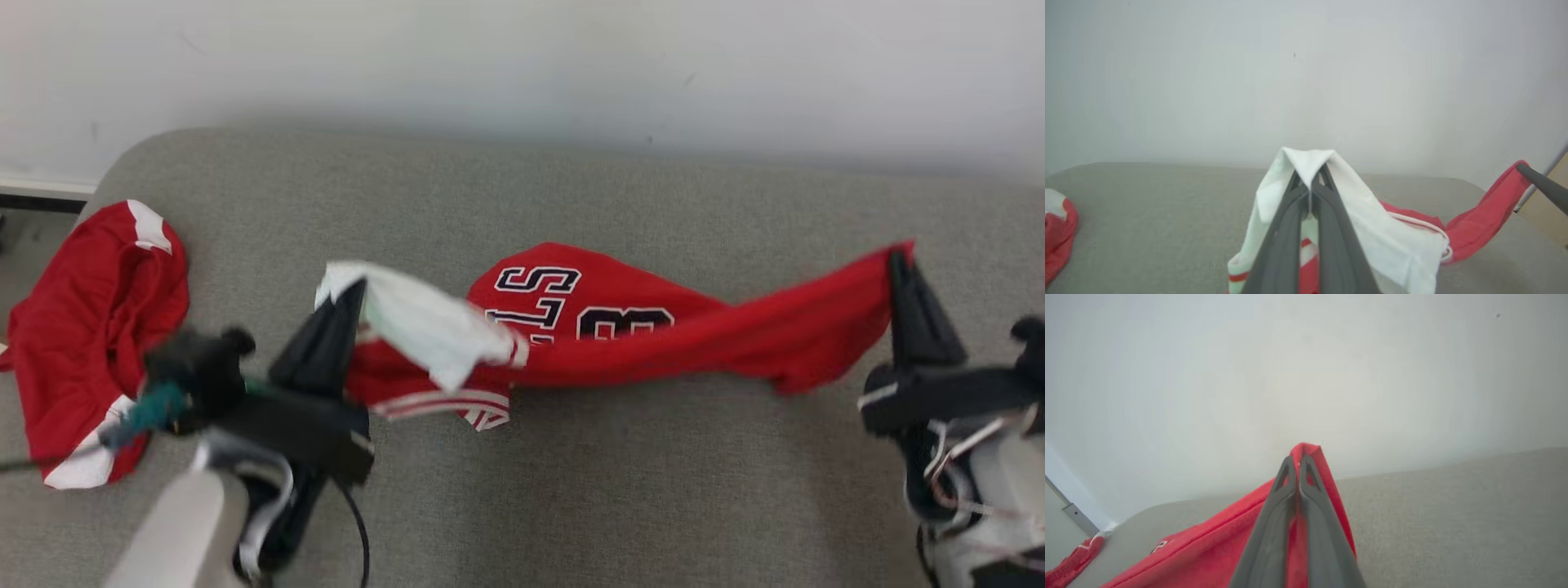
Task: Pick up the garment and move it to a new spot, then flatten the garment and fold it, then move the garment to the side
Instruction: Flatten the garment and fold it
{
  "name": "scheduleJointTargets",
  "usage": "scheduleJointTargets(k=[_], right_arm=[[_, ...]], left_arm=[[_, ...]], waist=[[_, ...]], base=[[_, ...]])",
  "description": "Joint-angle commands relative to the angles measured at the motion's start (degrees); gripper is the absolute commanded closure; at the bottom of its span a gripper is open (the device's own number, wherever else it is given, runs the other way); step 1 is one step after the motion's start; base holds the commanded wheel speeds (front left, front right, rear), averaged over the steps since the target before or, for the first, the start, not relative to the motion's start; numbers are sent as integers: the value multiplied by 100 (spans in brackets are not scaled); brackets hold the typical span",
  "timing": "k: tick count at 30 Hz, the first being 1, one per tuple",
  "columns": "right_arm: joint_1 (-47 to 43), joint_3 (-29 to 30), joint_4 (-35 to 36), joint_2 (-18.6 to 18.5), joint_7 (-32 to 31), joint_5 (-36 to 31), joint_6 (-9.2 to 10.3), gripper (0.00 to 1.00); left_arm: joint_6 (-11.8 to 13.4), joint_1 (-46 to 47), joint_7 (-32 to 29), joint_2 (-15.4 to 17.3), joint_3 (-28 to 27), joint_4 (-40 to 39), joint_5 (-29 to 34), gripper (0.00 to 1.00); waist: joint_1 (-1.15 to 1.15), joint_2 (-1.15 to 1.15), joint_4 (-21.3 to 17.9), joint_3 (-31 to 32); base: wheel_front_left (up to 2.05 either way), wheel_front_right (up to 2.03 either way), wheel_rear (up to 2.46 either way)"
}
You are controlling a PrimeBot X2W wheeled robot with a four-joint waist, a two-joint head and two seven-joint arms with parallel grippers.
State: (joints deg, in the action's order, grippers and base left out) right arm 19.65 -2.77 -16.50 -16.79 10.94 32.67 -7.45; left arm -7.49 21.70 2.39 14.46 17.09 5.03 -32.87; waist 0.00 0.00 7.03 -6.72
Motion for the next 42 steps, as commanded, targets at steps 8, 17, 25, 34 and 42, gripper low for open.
scheduleJointTargets(k=[8,17,25,34,42], right_arm=[[3282,38,-822,-177,-983,594,-9,100],[6435,137,-2339,63,-1238,498,-9,100],[8415,207,-3690,208,-895,-35,-9,100],[9387,223,-4716,232,-441,-424,-9,100],[8703,-259,-4520,222,-314,163,-9,100]], left_arm=[[8,3727,-1316,495,76,861,-825,100],[9,6940,-1441,394,75,2580,-531,100],[9,9179,-1035,169,273,3989,-238,100],[10,10035,-575,-107,692,4950,-274,100],[10,9385,-346,122,1206,4734,-1020,100]], waist=[[0,0,-413,-1533],[0,0,-744,-2488],[0,0,-973,-2950],[0,0,-1067,-3243],[0,0,-1057,-2946]], base=[[0,0,0],[0,0,0],[0,0,0],[0,0,0],[0,0,0]])
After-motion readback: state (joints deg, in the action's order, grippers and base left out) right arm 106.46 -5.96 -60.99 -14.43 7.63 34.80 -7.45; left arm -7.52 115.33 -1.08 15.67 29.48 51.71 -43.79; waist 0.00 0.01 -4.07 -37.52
